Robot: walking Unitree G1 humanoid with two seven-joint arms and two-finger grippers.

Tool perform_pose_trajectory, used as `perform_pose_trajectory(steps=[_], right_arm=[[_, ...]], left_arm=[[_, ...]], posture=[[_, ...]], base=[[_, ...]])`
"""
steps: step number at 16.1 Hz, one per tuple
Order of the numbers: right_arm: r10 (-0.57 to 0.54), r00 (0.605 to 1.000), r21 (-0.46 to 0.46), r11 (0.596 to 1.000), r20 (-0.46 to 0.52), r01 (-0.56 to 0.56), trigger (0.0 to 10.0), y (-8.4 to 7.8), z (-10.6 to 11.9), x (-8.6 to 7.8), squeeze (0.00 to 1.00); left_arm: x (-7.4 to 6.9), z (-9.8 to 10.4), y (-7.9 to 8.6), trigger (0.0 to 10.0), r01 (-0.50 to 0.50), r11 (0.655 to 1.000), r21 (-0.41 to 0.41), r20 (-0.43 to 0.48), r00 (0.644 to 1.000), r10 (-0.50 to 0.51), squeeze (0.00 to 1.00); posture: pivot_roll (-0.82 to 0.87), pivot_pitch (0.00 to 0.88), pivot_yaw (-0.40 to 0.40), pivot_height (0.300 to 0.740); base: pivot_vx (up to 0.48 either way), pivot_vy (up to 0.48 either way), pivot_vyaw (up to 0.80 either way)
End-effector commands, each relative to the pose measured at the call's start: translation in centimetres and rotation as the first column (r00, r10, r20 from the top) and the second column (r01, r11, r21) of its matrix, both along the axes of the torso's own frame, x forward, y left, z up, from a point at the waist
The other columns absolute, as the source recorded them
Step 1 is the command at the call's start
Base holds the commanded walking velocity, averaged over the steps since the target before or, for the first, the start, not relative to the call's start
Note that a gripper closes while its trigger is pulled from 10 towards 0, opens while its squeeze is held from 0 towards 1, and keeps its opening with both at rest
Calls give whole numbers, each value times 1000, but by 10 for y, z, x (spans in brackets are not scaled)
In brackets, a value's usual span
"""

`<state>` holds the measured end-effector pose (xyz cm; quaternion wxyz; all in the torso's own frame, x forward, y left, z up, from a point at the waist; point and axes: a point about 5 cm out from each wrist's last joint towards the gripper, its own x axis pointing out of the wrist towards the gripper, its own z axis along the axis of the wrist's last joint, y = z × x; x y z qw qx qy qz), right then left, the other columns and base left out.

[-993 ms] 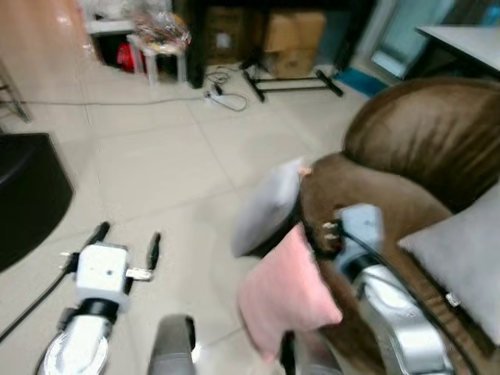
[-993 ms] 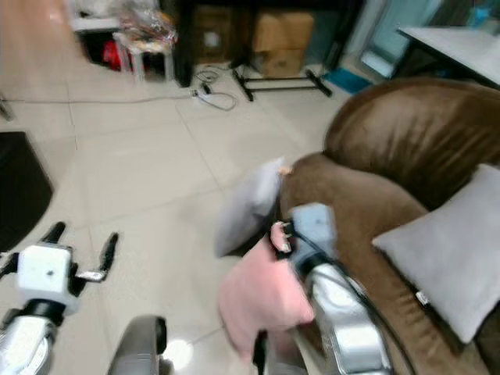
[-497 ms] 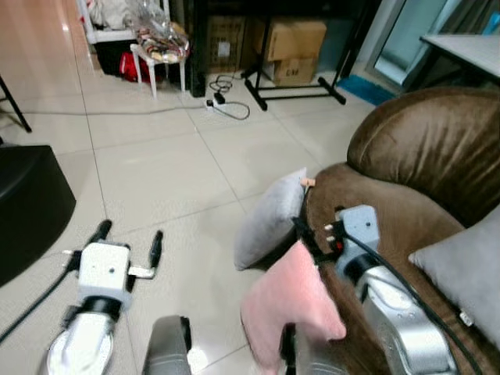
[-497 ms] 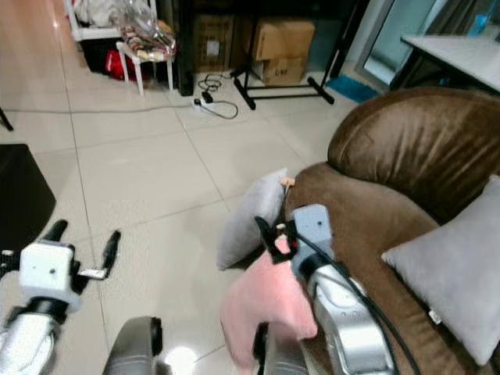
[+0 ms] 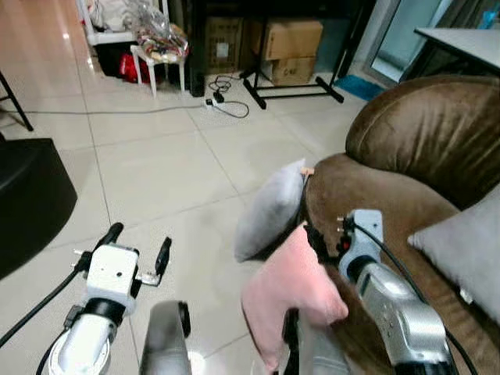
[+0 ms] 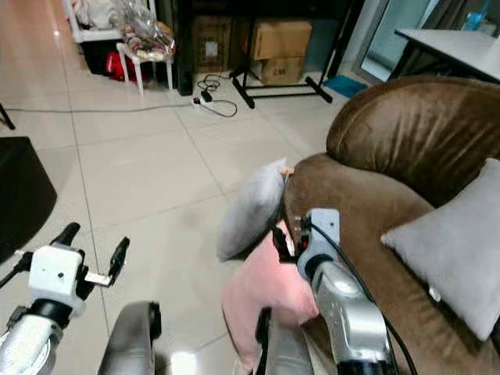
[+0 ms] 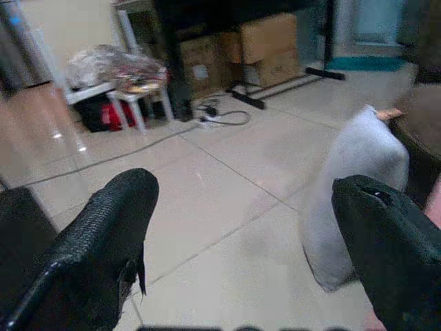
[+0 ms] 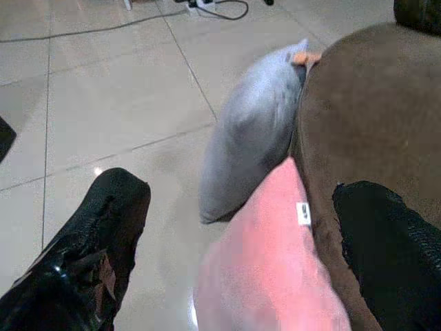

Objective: Move the pillow to the sofa from floor

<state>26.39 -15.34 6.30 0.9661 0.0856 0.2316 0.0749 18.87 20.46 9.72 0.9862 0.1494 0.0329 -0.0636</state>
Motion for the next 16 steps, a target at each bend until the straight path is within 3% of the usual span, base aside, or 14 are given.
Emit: perform_pose_trajectory(steps=[1,6,9,13,14,15,16], right_arm=[[-16,1000,-25,1000,6,17,10000,-8,-2,5,1000],[-1,999,-10,1000,-32,0,10000,6,-18,17,1000],[58,998,-68,996,-13,-59,10000,22,-26,27,1000],[-19,1000,-213,977,22,24,10000,23,-32,53,1000],[-27,999,-213,976,25,32,10000,23,-32,54,1000],[-45,998,-225,973,37,52,10000,23,-30,58,0],[-76,997,-229,970,35,82,10000,22,-30,61,0]], left_arm=[[2,-1,-5,10000,55,999,5,-12,998,-54,925],[-1,-2,-8,10000,164,985,45,-56,985,-162,925],[-5,1,-7,10000,225,973,55,-81,972,-220,925],[-11,7,-9,10000,346,935,72,-132,933,-335,922],[-12,8,-9,10000,350,934,74,-134,931,-339,922],[-14,10,-7,10000,353,932,80,-141,930,-340,925],[-16,12,-5,10000,355,931,84,-148,928,-340,922]], posture=[[73,31,-106,537],[104,61,-84,502],[114,93,-76,502],[152,217,-59,502],[152,217,-59,502],[160,239,-57,502],[167,254,-58,502]], base=[[0,0,0],[0,0,0],[0,0,0],[0,0,0],[0,0,0],[0,0,0],[0,0,0]])
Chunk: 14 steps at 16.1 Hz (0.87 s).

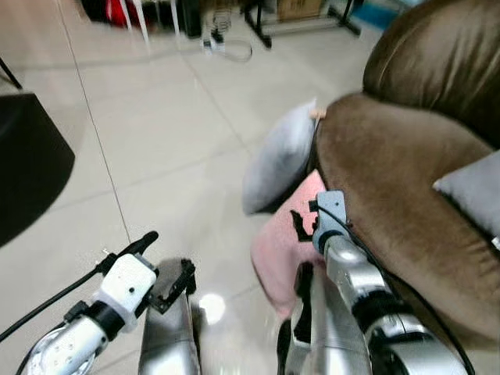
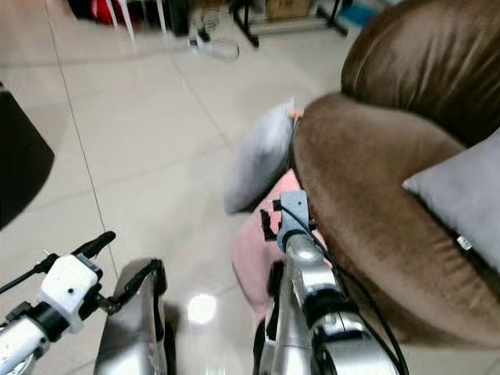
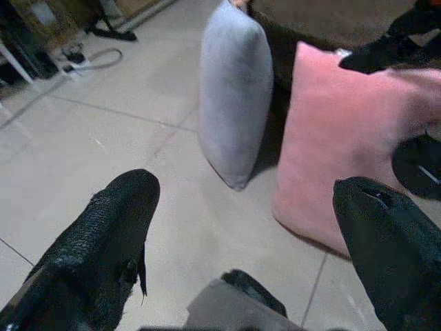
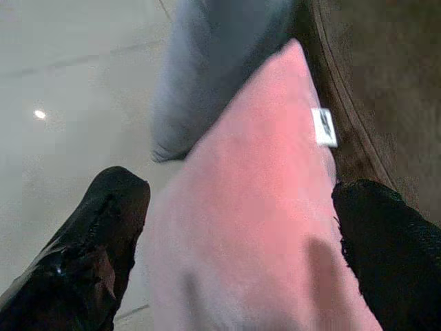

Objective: Move the pillow to the sofa from floor

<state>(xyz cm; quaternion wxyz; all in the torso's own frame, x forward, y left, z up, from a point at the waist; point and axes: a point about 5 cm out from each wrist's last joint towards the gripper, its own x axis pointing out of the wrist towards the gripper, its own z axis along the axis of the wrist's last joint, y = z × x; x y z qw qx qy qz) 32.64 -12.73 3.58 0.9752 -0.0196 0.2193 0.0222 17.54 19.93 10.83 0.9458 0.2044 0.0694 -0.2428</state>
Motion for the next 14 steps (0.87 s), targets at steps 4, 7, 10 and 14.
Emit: perform_pose_trajectory(steps=[4,7,10,14], right_arm=[[-189,982,-71,980,-6,188,10000,-18,-3,4,0],[-254,967,-148,957,-7,250,10000,-28,-5,3,0],[-263,961,-184,952,-85,244,3412,-29,-16,-4,0],[-256,962,-209,950,-91,233,0,-29,-18,-6,0]], left_arm=[[-16,13,2,10000,40,999,14,-38,998,-40,922],[-23,16,3,10000,69,997,35,-64,996,-66,925],[-27,18,2,10000,90,995,33,-80,993,-87,925],[-28,21,0,10000,128,991,36,-102,987,-124,922]], posture=[[203,344,-47,502],[214,353,-44,502],[218,348,-39,502],[226,351,-43,502]], base=[[0,0,0],[0,0,0],[0,0,0],[0,0,0]])
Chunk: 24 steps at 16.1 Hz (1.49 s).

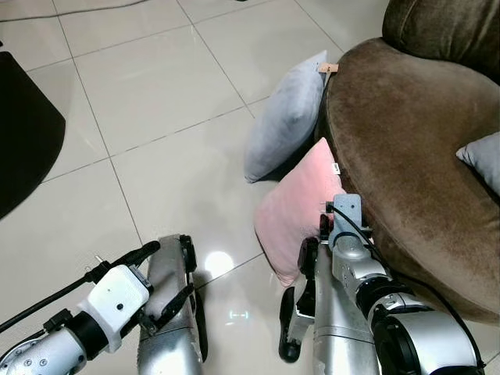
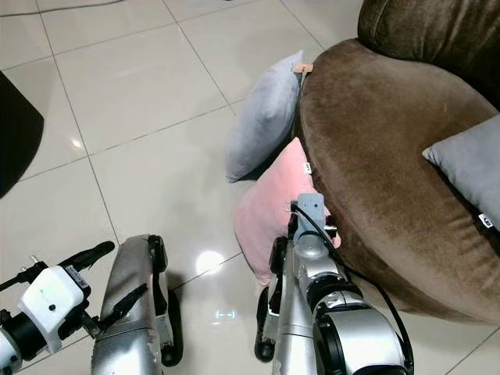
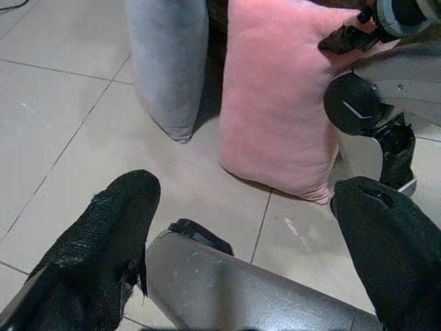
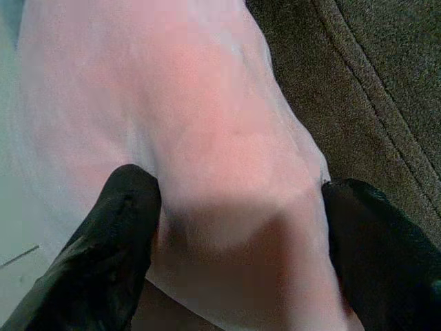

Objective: Move the pillow to the sofa from floor

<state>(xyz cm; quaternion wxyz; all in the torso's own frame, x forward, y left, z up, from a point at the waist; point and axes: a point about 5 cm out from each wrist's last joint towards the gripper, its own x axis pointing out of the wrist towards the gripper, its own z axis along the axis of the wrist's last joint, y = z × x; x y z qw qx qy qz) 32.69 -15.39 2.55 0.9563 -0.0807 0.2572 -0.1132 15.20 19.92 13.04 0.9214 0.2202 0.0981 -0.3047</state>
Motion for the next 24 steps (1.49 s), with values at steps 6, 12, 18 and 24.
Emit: perform_pose_trajectory(steps=[6,12,18,24], right_arm=[[33,994,-15,999,-107,-35,0,3,-15,-11,0],[37,993,-13,999,-114,-39,0,1,-17,-13,0],[57,992,-2,998,-113,-57,0,3,-17,-13,0],[163,986,136,978,-47,-155,0,25,-10,-6,0]], left_arm=[[-4,-7,6,10000,16,1000,-3,-58,998,-16,918],[-1,-16,14,10000,28,1000,-7,-79,996,-28,925],[2,-22,16,10000,31,999,-10,-77,997,-32,922],[4,-48,28,10000,9,1000,-2,-88,996,-9,925]], posture=[[229,345,-42,502],[222,340,-40,502],[220,334,-46,502],[210,292,-60,502]], base=[[0,0,0],[0,0,0],[0,0,0],[0,0,0]])
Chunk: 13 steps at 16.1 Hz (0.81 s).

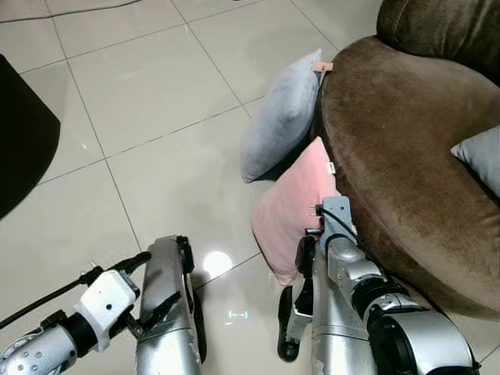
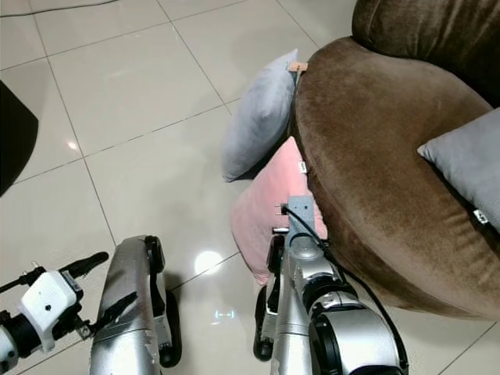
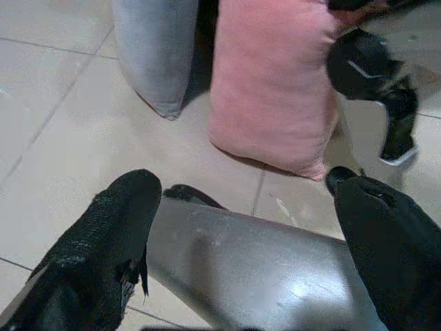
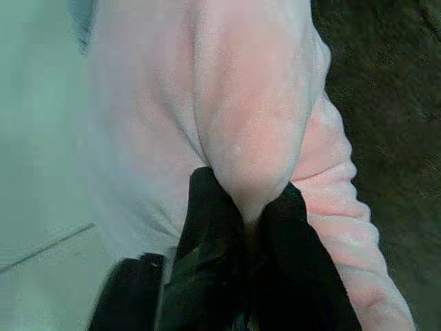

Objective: Move the pillow to the sofa from floor

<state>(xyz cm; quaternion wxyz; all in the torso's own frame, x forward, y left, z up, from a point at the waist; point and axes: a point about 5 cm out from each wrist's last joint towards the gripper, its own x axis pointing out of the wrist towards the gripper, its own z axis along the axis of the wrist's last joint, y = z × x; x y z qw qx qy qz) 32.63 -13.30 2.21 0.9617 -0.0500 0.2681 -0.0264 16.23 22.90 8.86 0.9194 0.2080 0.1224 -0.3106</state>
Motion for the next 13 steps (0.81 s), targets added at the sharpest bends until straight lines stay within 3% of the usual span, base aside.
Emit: perform_pose_trajectory(steps=[1,3,4,5,8,10,13], right_arm=[[29,999,34,999,-31,-28,0,6,-7,-6,0],[90,996,88,992,-6,-89,0,15,-4,-4,0],[181,983,149,971,45,-185,0,29,2,-1,0],[278,954,208,932,115,-297,0,44,10,1,0],[379,890,291,848,254,-444,0,60,25,0,0],[407,858,306,812,313,-497,0,62,30,-5,0],[340,820,332,790,461,-515,0,47,60,-18,0]], left_arm=[[-8,-13,-2,10000,7,1000,5,-37,999,-7,922],[-13,-20,3,10000,-14,1000,-10,-48,999,13,925],[-19,-16,10,10000,-29,999,-25,-50,998,28,925],[-20,2,11,10000,-41,998,-51,-22,999,40,914],[-9,25,17,10000,-70,996,-61,59,996,74,910],[1,30,18,10000,-84,995,-56,98,991,89,898],[27,50,13,10000,-149,983,-111,197,966,169,882]], posture=[[206,283,-63,502],[194,245,-72,502],[182,205,-81,502],[174,178,-82,502],[144,99,-92,502],[127,42,-95,502],[96,0,-78,502]], base=[[0,0,0],[0,0,0],[0,0,0],[0,0,0],[0,0,0],[0,0,0],[0,0,0]])
